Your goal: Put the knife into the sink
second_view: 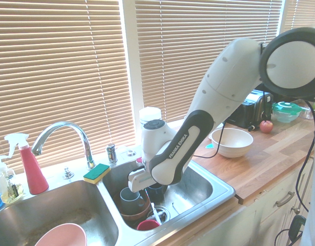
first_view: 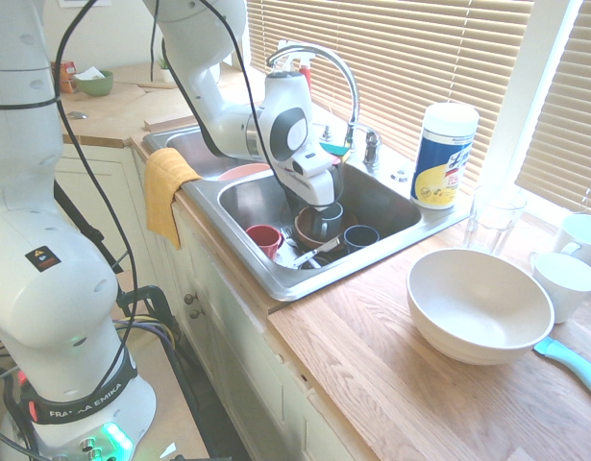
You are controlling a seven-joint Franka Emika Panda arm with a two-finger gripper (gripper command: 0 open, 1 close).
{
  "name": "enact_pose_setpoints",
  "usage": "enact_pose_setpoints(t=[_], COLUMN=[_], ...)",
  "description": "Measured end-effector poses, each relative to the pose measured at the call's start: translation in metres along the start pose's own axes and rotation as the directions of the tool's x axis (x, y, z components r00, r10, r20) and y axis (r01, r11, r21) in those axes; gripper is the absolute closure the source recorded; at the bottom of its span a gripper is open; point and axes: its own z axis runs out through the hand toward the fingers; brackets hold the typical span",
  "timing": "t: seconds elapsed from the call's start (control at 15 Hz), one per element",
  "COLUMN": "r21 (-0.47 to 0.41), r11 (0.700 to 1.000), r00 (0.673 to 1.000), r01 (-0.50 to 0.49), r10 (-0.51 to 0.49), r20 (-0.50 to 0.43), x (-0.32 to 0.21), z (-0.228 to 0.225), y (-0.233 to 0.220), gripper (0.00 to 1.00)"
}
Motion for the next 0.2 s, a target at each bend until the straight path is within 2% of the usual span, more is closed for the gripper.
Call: enact_pose_setpoints(t=[0.2], r21=[0.021], r11=[0.999], r00=[0.999], r01=[0.037], r10=[-0.037], r20=[-0.009], x=[0.003], z=[-0.061], y=[0.005], gripper=[0.00])
